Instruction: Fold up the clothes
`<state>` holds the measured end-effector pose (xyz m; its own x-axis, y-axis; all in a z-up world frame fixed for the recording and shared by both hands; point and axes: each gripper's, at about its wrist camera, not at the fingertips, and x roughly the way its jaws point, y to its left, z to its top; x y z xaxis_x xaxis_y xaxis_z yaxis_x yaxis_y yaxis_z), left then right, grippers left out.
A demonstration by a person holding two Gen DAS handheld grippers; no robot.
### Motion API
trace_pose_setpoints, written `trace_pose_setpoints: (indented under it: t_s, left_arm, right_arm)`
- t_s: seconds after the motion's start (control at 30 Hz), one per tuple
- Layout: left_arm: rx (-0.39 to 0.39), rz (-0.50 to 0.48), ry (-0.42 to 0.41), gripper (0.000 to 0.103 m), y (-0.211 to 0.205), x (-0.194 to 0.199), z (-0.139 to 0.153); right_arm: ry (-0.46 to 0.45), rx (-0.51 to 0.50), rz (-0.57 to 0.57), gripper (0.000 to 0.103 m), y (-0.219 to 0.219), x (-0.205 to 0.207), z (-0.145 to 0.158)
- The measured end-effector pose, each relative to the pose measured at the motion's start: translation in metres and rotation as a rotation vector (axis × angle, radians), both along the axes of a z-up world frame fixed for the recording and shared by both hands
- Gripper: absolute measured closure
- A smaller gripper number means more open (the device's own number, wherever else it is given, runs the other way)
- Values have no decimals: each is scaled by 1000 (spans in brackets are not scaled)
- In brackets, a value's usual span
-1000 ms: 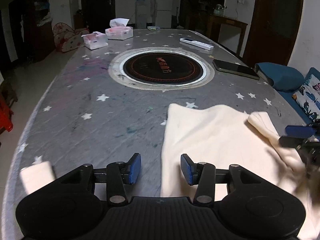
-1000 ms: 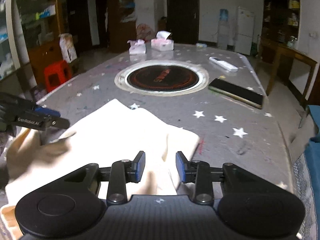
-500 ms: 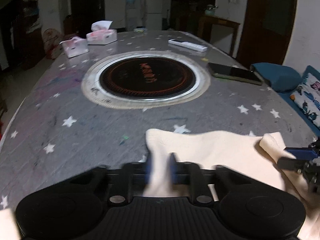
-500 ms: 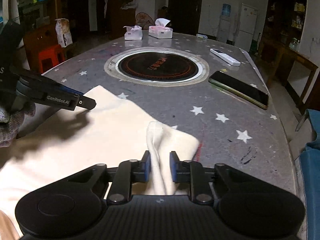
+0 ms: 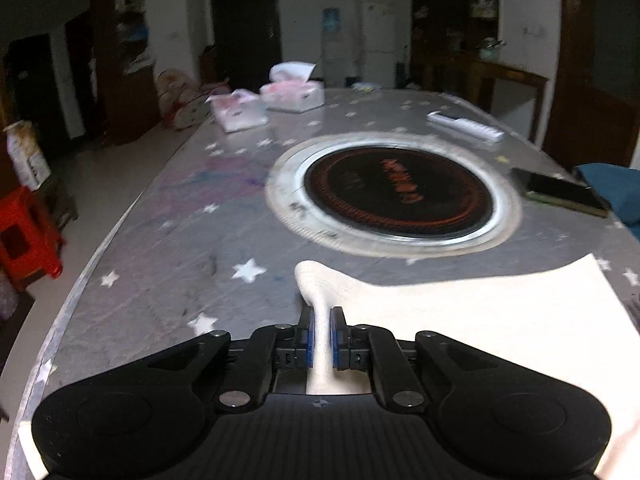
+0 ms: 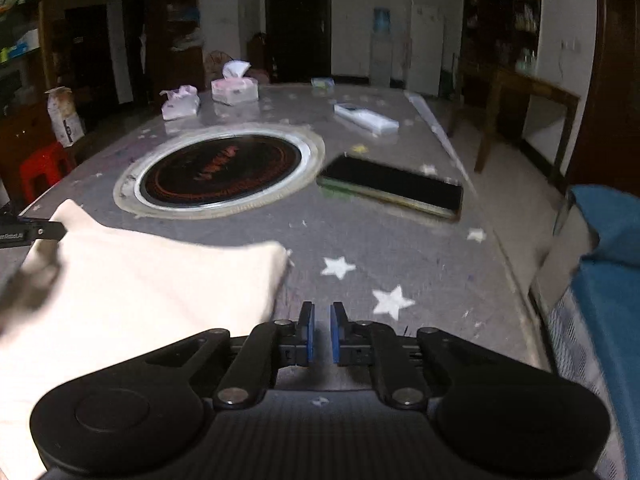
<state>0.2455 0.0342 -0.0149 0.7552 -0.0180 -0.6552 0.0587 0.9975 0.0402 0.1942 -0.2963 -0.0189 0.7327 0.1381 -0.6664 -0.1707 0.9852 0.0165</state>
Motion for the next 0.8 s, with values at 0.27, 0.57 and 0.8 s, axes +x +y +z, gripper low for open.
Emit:
trace_pose_setpoints:
  t_s: [0.27,0.57,0.8]
  left_arm:
    - [-20,36,5,88,8,-17,7]
    - [-21,-185,47,88,-23,-67,3]
    - [-32,-196,48,87,-26,-83,-5]
  right_arm:
    - [17,40,231,82,31,-41,13]
    - [105,75,617,61,78,-128,32]
    - [71,-44,741,62,114,-174,25]
